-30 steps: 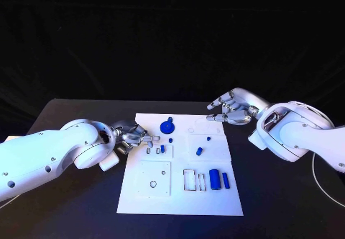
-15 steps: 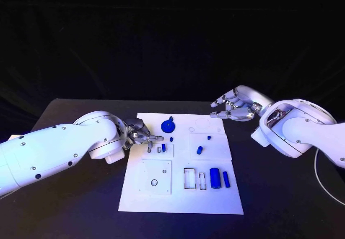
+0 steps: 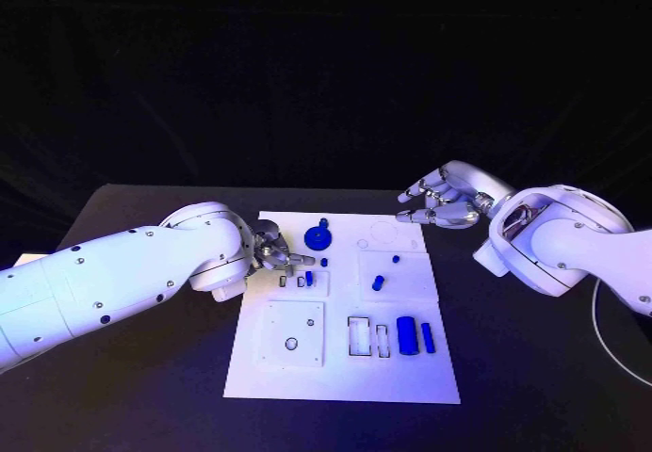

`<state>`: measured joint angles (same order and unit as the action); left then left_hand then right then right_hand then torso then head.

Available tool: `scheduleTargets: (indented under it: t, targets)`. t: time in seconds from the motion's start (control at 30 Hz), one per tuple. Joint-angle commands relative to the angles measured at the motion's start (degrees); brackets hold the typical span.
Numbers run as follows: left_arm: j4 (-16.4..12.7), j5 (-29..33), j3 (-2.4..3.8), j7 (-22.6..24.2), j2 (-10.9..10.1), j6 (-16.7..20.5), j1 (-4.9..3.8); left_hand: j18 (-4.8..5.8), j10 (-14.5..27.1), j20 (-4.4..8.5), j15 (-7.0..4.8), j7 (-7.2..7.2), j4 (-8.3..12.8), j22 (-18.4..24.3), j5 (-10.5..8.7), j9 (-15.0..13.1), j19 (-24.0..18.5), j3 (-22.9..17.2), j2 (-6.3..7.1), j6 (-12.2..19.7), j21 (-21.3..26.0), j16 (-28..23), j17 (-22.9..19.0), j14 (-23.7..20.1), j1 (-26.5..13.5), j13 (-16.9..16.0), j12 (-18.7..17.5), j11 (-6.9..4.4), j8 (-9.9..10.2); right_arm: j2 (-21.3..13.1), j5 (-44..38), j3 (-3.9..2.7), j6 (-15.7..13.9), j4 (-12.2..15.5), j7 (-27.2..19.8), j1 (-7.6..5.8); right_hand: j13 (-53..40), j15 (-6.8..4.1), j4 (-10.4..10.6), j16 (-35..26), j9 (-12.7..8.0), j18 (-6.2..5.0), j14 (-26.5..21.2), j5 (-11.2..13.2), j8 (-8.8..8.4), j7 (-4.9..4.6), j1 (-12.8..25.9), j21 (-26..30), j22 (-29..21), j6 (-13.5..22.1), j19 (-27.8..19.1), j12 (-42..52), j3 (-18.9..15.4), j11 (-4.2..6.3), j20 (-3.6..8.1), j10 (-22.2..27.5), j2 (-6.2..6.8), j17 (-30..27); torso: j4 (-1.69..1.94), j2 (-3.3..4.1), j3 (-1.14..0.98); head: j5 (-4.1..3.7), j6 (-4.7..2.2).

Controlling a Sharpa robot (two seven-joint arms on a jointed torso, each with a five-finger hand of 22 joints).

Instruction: Assemble the parts on the task board

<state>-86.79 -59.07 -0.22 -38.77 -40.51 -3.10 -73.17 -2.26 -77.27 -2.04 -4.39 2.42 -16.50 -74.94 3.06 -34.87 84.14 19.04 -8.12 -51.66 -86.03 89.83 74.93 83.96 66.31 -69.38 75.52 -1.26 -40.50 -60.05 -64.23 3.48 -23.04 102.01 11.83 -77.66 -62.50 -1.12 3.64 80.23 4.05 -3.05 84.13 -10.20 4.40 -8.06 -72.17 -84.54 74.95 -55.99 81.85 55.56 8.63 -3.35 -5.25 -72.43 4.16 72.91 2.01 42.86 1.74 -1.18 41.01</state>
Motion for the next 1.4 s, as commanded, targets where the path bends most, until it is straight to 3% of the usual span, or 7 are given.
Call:
scheduleTargets:
  t: [0.03, 0.1, 0.73, 1.4]
  targets:
    - [0.6, -1.2, -0.11, -1.3, 1.1, -2.9, -0.11, 0.48, 0.5, 0.43, -0.3, -0.01, 0.0, -7.2, -0.37, -0.1, 2.0, 0.3, -0.06, 0.4, 0.1, 0.2, 15.1, 6.0, -0.5, 0.2, -0.4, -0.16, -0.3, 0.1, -0.5, -0.01, 1.0, -0.1, 0.4, -0.01, 0.0, 0.01, -0.4, -0.3, 0.1, 0.0, 2.6, -0.3, 0.4, -0.14, -0.4, 0.3, 1.4, -0.4, -0.4, -0.1, -0.1, 0.2, 0.04, 0.1, 0.04, 0.0, 0.02, 0.01, 0.02, 0.01, 0.16]
    - [0.9, -1.4, -0.18, -1.4, 1.5, -3.3, -0.12, 0.48, 0.6, 0.43, -0.3, -0.01, 0.0, -7.1, -0.37, -0.1, 2.0, 0.3, -0.06, 0.4, 0.2, 0.2, 15.1, 6.0, -0.5, 0.3, -0.4, -0.16, -0.3, 0.2, -0.5, -0.01, 1.0, -0.2, 0.4, -0.01, 0.0, 0.01, -0.4, -0.3, 0.1, 0.0, 2.6, -0.3, 0.4, -0.14, -0.4, 0.3, 1.4, -0.5, -0.4, -0.1, -0.1, 0.2, 0.04, 0.1, 0.04, -0.1, -0.1, 0.04, 0.04, 0.08, 0.19]
    - [1.6, -1.9, -0.42, -1.6, 4.0, -4.6, -0.17, 0.48, 0.7, 0.44, -0.29, 0.0, -0.1, -7.1, -0.37, -0.7, 2.0, 1.0, -0.08, 0.7, 0.2, 0.2, 15.1, 6.0, -0.8, 0.3, -0.6, -0.15, -0.6, 0.9, -0.6, -0.01, 1.5, -0.8, 0.6, -0.01, 0.0, 0.0, -0.4, -0.3, 0.1, 0.0, 2.6, -0.3, 0.41, -0.13, -0.4, 0.3, 1.4, -0.5, -0.4, -0.1, -0.1, 0.21, 0.04, 0.1, 0.04, 0.0, 0.0, 0.0, -0.03, -0.11, 0.49]
    - [1.7, -2.1, -0.42, -1.5, 4.5, -5.7, -0.24, 0.44, 1.0, 0.29, -0.19, 0.05, 2.3, -7.1, -0.26, -3.4, 1.9, -1.2, -1.35, 1.6, 0.3, 0.2, 15.1, 6.0, 5.8, 0.8, -1.1, -0.07, -1.4, 1.4, -0.7, 0.01, 2.5, -1.2, 0.8, 0.0, 0.1, -0.02, -0.5, -0.3, 0.1, 0.0, 2.6, -0.3, 0.43, -0.1, -0.7, 0.3, 1.4, -0.5, -0.4, -0.2, -0.2, 0.24, 0.06, 0.1, -0.03, -0.1, 0.07, -0.02, 0.02, -0.21, 0.77]
